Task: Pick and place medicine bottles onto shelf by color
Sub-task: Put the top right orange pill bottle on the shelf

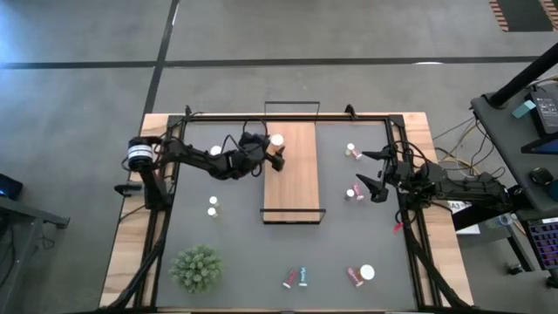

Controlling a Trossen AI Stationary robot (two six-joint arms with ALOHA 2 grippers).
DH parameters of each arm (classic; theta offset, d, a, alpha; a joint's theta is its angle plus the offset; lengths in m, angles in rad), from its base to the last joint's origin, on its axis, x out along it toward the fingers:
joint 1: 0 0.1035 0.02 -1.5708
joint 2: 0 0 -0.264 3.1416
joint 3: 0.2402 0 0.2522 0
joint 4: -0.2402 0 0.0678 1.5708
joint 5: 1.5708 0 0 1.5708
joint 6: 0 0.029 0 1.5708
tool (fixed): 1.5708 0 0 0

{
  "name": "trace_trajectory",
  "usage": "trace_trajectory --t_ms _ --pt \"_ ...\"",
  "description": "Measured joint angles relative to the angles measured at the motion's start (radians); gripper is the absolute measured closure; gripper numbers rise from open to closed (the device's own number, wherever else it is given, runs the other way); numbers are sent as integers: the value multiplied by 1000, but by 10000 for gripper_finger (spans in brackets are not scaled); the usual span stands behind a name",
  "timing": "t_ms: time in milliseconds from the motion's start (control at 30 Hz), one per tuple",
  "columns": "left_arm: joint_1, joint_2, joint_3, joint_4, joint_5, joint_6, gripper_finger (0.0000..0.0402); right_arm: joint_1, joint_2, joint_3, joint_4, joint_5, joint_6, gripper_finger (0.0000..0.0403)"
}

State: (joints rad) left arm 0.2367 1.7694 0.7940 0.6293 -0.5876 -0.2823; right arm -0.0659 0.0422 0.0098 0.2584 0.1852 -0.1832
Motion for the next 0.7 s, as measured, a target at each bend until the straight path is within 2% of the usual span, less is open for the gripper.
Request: trace_trajectory --t_ms 133,433,700 --pt "0 38 4 12 13 0 38 0 0 0 0 0 0 53" --pt "12 78 11 70 32 57 37 0 0 0 0 0 0 53" --pt "28 79 11 70 34 60 86 0 0 0 0 0 0 53"
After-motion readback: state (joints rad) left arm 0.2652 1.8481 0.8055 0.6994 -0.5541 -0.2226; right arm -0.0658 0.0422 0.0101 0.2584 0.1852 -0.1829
